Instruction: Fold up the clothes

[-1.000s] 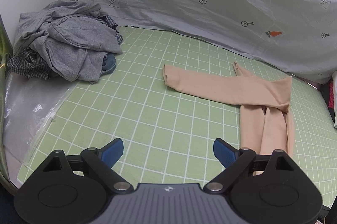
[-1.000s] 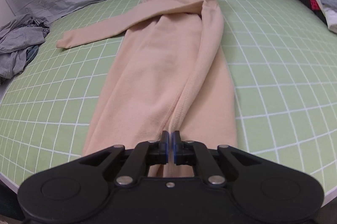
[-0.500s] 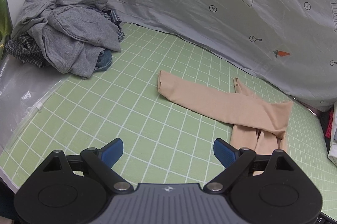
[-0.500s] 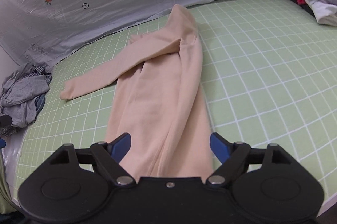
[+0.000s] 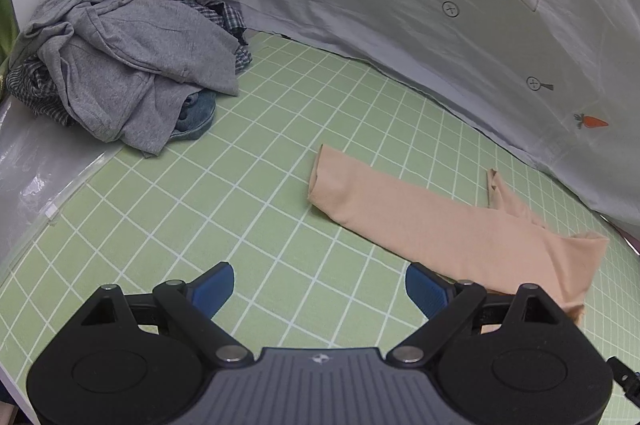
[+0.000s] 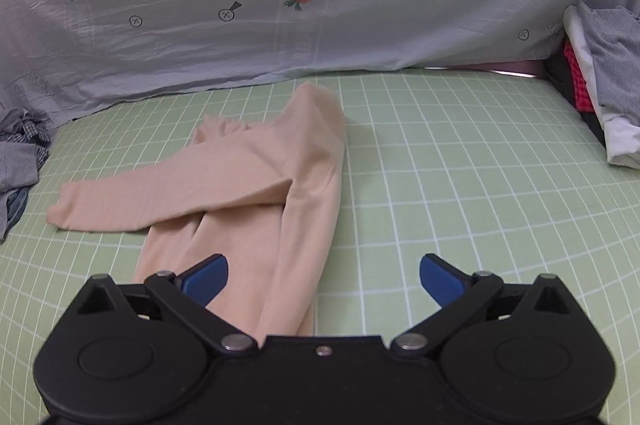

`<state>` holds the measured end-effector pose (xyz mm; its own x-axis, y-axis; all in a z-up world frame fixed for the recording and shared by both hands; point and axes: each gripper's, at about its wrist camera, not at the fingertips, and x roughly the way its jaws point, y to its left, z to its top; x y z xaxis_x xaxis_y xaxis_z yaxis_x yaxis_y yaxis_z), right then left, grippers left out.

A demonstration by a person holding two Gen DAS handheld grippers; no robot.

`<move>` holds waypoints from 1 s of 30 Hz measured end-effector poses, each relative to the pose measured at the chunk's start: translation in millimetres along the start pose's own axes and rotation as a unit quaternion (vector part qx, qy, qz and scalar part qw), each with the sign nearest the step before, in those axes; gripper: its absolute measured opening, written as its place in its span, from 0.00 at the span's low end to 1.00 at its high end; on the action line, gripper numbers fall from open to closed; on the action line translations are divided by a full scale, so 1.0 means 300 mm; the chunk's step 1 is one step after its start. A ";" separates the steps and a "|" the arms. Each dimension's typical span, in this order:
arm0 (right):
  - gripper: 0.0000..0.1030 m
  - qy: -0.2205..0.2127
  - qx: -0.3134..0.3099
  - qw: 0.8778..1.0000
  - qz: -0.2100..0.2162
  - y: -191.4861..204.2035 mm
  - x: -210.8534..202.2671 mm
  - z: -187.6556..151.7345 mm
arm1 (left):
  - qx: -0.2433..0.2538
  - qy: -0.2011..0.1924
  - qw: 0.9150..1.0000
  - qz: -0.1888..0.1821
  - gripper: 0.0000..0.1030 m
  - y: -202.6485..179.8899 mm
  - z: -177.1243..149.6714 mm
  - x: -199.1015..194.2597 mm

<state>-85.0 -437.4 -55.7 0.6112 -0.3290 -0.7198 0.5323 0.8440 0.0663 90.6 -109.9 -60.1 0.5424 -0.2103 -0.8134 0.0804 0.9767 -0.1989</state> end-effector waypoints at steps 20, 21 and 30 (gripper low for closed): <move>0.07 0.008 0.051 0.998 0.034 -0.031 0.467 0.346 | 0.020 0.041 0.997 0.067 0.56 -0.069 0.219 0.481; 0.06 0.009 0.058 0.997 0.039 -0.039 0.469 0.349 | 0.026 0.036 0.997 0.066 0.47 -0.072 0.216 0.479; 0.05 -0.008 0.108 0.991 0.078 -0.088 0.442 0.389 | -0.032 -0.018 0.999 0.013 0.03 0.009 0.254 0.330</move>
<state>50.3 -552.9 -72.2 0.7042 -0.2095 -0.6784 0.5421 0.7757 0.3232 208.2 -124.7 -99.5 0.5728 -0.1825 -0.7991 0.0139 0.9769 -0.2132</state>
